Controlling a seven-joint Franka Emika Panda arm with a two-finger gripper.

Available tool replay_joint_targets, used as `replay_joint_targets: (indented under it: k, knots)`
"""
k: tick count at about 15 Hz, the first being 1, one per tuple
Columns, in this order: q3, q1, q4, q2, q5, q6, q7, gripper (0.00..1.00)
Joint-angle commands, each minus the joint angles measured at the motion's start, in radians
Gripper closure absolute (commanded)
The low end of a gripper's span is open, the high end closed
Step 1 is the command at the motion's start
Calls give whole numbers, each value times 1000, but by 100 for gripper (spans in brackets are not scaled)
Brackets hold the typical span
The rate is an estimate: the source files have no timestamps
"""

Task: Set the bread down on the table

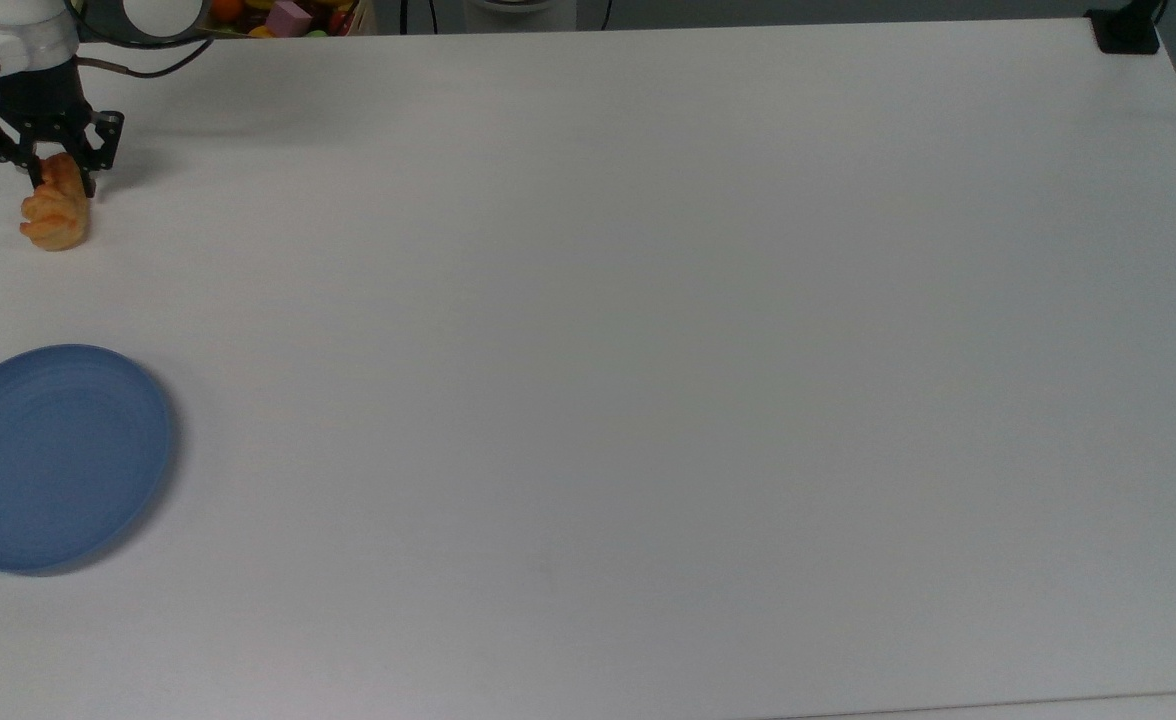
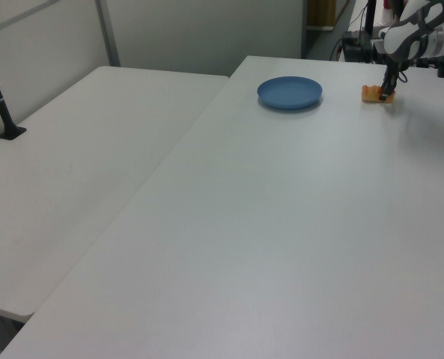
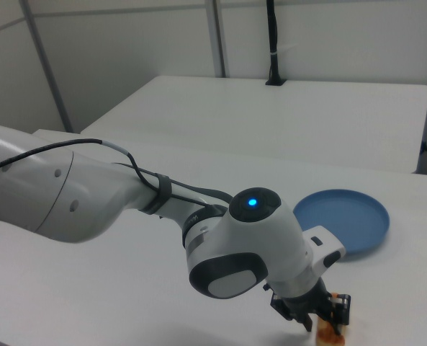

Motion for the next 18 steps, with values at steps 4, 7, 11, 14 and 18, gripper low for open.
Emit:
replay_joint_targets:
  k: [4,7,11,14,18]
  knots:
    - [-8,13,-11,-29,19,-43,-24,0]
    - [-9,20,-9,-68,19,-64,27,0]
    - [-6,88,1,-216,4,-196,276,0]
    - [15,160,88,-292,-209,-408,696,0]
    - [138,194,259,-353,-288,-762,900,0]
